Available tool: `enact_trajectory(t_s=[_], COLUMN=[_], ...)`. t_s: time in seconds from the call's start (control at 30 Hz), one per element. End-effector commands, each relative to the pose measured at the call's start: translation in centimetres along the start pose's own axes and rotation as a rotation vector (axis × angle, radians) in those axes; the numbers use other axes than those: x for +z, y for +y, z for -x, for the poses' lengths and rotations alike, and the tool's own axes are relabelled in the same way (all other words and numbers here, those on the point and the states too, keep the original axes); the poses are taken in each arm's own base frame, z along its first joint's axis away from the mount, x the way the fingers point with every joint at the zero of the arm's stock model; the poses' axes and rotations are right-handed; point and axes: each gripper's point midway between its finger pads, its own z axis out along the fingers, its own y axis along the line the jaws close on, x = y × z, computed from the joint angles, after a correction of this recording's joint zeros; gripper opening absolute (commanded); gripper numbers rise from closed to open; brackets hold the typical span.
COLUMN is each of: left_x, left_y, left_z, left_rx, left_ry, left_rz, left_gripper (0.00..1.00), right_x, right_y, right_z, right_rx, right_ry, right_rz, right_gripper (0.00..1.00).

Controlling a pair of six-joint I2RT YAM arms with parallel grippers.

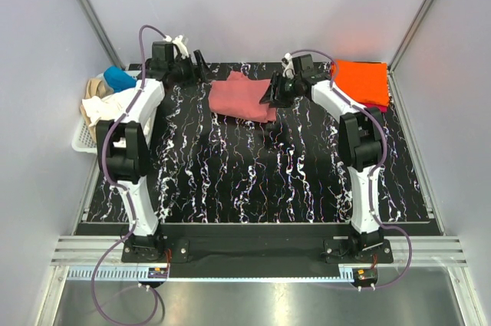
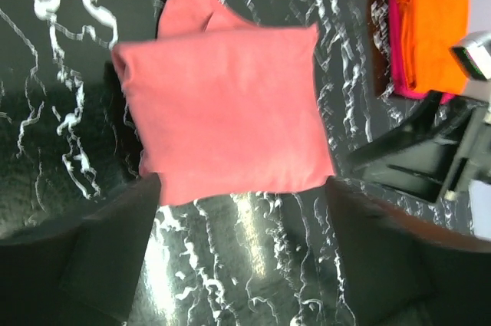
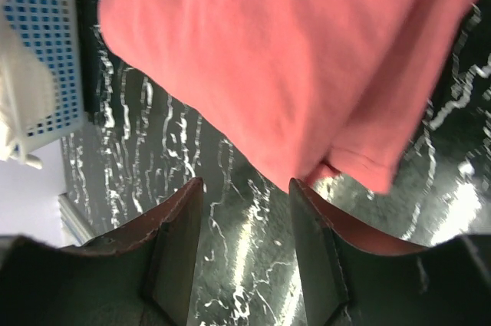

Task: Fold and stack the t-shirts
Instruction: Fold the tshirt

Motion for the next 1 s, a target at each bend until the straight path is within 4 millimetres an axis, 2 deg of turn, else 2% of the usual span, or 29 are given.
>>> enact_trajectory(t_s=[0.0,0.07,0.23,0.47,0.6,0.63,0.7,0.73,0.83,0.87,0.9,0.93,0.97], left_x=[0.9,1.9,3.7,5.4,5.3,5.1,5.0,5.0,4.9,4.7,4.6,4.1,3.5], left_y=[1.5,2.4,4.6,4.5,4.1,4.1,3.7,3.2,2.1,2.3,2.4,1.8,2.0], left_z=[-2.6,-4.1,-6.3,-8.5,-10.0,-9.9,-10.7,-10.9,-12.8,-14.4,-15.1,-15.3,-17.0], left_rx=[0.013,0.001,0.014,-0.001,-0.026,-0.025,-0.033,-0.035,-0.064,-0.085,-0.087,-0.083,-0.111], left_ry=[0.087,0.122,0.167,0.226,0.262,0.258,0.276,0.282,0.315,0.343,0.347,0.346,0.374], left_rz=[-0.006,0.007,0.079,0.056,0.033,0.035,0.030,0.024,0.010,0.023,0.042,0.042,0.062], left_gripper=[0.75,0.67,0.72,0.62,0.52,0.44,0.34,0.27,0.19,0.18,0.18,0.22,0.32], right_x=[-2.3,-2.0,-0.5,1.3,1.7,1.9,1.8,1.9,1.6,1.4,0.6,0.4,0.0], right_y=[-0.1,-0.2,-1.0,-1.1,-1.5,-1.5,-1.3,-1.5,-1.4,-1.8,-1.6,-2.7,-3.3], right_z=[2.0,1.5,1.8,1.8,1.2,0.9,0.9,0.6,-0.2,-0.3,0.0,-1.4,-1.9], right_rx=[-0.065,-0.065,-0.093,-0.073,-0.063,-0.063,-0.067,-0.066,-0.074,-0.087,-0.098,-0.081,-0.074], right_ry=[-0.090,-0.078,-0.069,-0.037,-0.019,-0.011,-0.006,0.002,0.017,0.013,-0.002,0.024,0.023], right_rz=[-0.037,-0.028,-0.027,0.023,0.027,0.029,0.043,0.046,0.051,0.035,0.026,-0.002,-0.027], right_gripper=[0.55,0.55,0.55,0.55,0.54,0.53,0.51,0.49,0.29,0.20,0.05,0.00,0.00])
